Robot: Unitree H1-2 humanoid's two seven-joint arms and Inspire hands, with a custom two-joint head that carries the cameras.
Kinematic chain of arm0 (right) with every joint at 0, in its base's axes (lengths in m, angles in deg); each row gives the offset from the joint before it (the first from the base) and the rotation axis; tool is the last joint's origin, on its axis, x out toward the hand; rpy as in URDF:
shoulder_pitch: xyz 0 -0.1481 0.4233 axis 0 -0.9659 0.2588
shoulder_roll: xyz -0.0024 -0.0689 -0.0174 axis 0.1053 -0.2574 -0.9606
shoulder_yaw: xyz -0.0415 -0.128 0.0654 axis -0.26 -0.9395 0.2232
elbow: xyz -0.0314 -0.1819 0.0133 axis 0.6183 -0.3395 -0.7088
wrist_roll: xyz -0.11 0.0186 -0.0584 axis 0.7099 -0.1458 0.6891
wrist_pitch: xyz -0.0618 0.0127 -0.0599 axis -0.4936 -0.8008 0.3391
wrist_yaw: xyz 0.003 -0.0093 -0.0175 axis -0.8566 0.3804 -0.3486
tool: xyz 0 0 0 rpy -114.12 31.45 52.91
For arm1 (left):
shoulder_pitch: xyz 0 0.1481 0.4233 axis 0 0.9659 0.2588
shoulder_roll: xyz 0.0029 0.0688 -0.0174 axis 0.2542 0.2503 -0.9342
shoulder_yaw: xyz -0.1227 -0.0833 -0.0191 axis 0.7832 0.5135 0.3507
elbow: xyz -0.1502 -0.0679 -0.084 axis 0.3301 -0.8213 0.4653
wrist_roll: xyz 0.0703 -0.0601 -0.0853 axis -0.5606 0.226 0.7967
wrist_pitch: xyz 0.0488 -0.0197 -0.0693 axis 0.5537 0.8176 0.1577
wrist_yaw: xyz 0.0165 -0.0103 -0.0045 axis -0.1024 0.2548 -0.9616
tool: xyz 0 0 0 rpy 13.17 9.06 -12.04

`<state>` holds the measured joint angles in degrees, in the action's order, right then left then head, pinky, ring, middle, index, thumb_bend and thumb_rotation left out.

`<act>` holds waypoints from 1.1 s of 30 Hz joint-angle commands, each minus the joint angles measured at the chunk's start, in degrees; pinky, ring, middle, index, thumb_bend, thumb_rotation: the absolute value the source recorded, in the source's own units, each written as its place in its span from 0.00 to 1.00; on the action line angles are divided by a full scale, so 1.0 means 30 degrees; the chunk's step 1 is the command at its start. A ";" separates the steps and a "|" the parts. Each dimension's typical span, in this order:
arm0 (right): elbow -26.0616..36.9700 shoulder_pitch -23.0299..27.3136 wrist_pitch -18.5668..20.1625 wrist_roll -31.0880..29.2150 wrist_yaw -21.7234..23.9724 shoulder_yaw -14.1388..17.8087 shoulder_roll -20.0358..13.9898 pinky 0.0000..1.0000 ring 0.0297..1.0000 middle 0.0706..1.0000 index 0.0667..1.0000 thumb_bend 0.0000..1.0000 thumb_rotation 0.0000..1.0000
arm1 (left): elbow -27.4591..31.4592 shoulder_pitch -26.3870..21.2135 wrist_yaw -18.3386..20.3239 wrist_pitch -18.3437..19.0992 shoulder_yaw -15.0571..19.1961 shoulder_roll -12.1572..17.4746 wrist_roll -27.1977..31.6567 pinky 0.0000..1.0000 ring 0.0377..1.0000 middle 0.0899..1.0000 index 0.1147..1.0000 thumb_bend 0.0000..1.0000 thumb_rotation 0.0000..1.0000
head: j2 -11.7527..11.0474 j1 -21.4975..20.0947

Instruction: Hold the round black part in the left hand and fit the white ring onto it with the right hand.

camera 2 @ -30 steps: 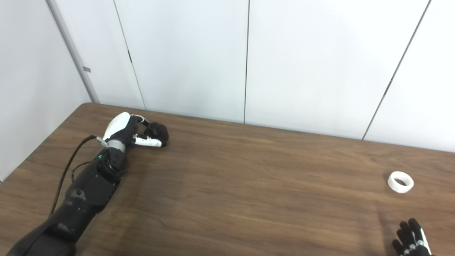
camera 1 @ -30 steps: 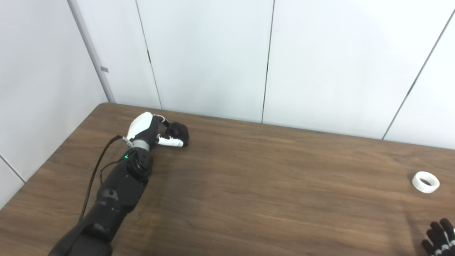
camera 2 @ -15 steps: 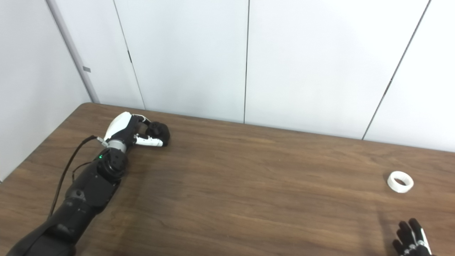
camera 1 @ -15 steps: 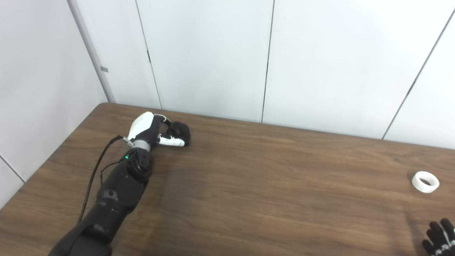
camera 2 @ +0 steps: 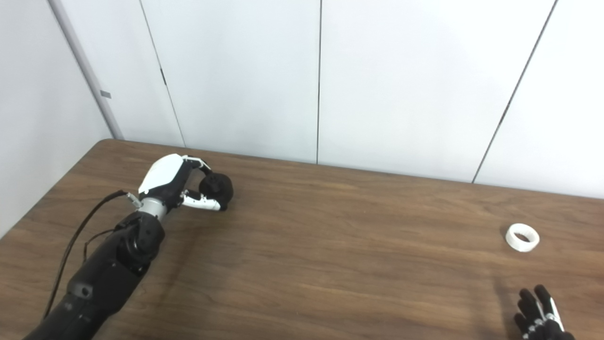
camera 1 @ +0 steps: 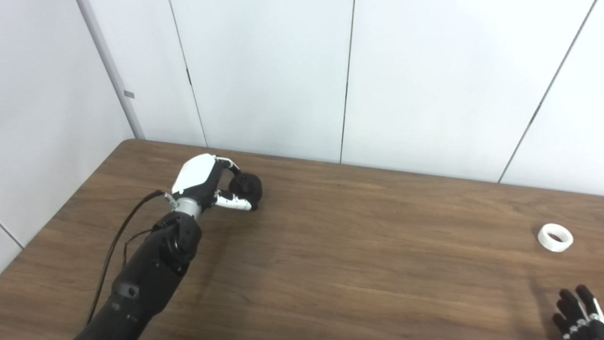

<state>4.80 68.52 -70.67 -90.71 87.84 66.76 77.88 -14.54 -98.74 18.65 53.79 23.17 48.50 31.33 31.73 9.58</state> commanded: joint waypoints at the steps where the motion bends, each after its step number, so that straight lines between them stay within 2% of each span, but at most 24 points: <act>1: -0.0594 -0.0831 -0.0080 -0.0043 0.0031 -0.0248 0.0441 1.00 0.97 0.97 1.00 0.57 1.00 | 0.1609 -0.0122 0.0120 -0.0103 -0.0077 0.0506 -0.0698 1.00 0.93 0.82 0.42 0.52 0.05 | 0.0016 0.0011; 11: -0.0393 -0.0935 -0.0257 0.0015 -0.0047 -0.0369 0.0663 1.00 0.95 0.94 0.99 0.57 0.95 | 0.6987 0.2725 0.1977 -0.0110 -0.0705 -0.0446 -0.1484 1.00 0.93 0.82 0.42 0.52 0.05 | 0.0652 -0.1089; 18: -0.0013 -0.1024 -0.0113 0.0057 -0.0124 -0.0652 0.0779 0.99 0.97 0.95 0.98 0.58 0.92 | 0.9093 0.4476 0.2470 -0.0396 -0.1469 -0.1654 -0.2642 1.00 0.93 0.82 0.42 0.52 0.06 | 0.1303 -0.1974; 22: 0.0436 -0.1032 0.0097 0.0464 -0.0403 -0.0859 0.0938 1.00 0.97 0.95 0.99 0.60 0.91 | 1.0192 0.5101 0.3230 -0.0279 -0.1680 -0.2324 -0.2779 1.00 0.94 0.82 0.42 0.52 0.06 | 0.1914 -0.2681; 25: 0.1165 -0.1058 0.0750 0.0736 -0.0761 -0.1023 0.1199 1.00 0.97 0.95 0.99 0.58 0.92 | 1.0739 0.5408 0.3713 -0.0181 -0.1918 -0.2852 -0.3159 1.00 0.94 0.83 0.42 0.52 0.06 | 0.2429 -0.3246; 33: 0.3143 -0.0890 0.2673 0.2016 -0.2157 -0.1891 0.1789 0.98 0.97 0.94 0.99 0.56 0.95 | 1.0459 0.6054 0.3632 -0.0584 -0.3164 -0.4471 -0.4748 1.00 0.93 0.81 0.42 0.52 0.06 | 0.3631 -0.4356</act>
<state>12.86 66.00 -64.05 -84.90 81.37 62.10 81.25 15.86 -79.58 30.41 53.16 13.77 35.50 18.60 42.54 -3.43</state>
